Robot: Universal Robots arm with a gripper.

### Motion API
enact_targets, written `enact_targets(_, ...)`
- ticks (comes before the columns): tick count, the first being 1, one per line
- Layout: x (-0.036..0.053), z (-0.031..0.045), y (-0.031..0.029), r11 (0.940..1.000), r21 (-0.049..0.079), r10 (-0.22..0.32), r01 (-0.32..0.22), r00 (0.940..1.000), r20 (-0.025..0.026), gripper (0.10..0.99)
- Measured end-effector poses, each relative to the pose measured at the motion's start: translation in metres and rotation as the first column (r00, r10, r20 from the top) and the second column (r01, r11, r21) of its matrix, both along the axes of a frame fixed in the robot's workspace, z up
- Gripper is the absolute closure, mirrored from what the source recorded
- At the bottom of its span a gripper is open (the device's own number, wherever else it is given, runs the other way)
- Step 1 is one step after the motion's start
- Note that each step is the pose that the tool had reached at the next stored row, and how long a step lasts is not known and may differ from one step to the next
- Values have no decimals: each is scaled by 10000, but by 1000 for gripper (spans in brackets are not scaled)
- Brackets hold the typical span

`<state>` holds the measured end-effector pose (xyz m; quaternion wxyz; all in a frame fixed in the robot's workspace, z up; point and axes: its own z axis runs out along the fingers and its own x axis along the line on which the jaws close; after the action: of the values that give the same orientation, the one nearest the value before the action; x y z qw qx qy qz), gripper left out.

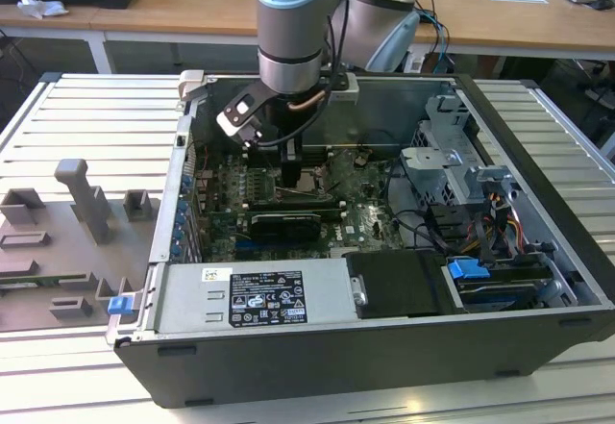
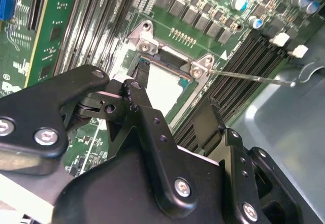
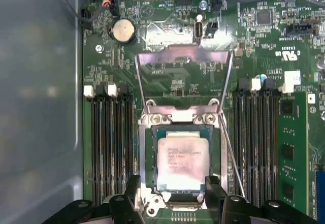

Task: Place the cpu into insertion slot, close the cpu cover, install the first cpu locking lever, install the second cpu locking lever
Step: 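Place the cpu into insertion slot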

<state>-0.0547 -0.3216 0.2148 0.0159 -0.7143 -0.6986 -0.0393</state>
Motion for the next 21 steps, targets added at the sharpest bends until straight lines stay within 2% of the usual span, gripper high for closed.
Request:
enact_targets(4, 56, -1, 1, 10000, 1, -1, 1, 10000, -6, 471)
enact_targets(7, 121, -1, 0, 10000, 0, 0, 0, 10000, -55, 486)
enact_targets(8, 128, -1, 0, 10000, -1, 1, -1, 10000, -61, 553)
enact_targets(9, 130, -1, -2, 10000, -1, 0, 0, 10000, -62, 553)
enact_targets(12, 136, -1, -14, 10000, -2, 1, -1, 10000, -65, 737)
enact_targets(13, 137, -1, -20, 10000, -2, 3, -3, 10000, -66, 737)
enact_targets(15, 141, -1, -27, 10000, 0, 8, -8, 10000, -68, 859)
enact_targets(16, 144, -1, -30, 10000, -1, 11, -11, 10000, -70, 859)
enact_targets(17, 145, 0, -36, 10000, -3, 16, -16, 10000, -73, 918)
enact_targets(18, 146, -1, -41, 10000, -1, 18, -18, 10000, -73, 918)
enact_targets(19, 149, -1, -46, 10000, -1, 31, -31, 10000, -73, 980)
enact_targets(21, 154, -1, -48, 10000, -2, 70, -70, 9999, -77, 980)
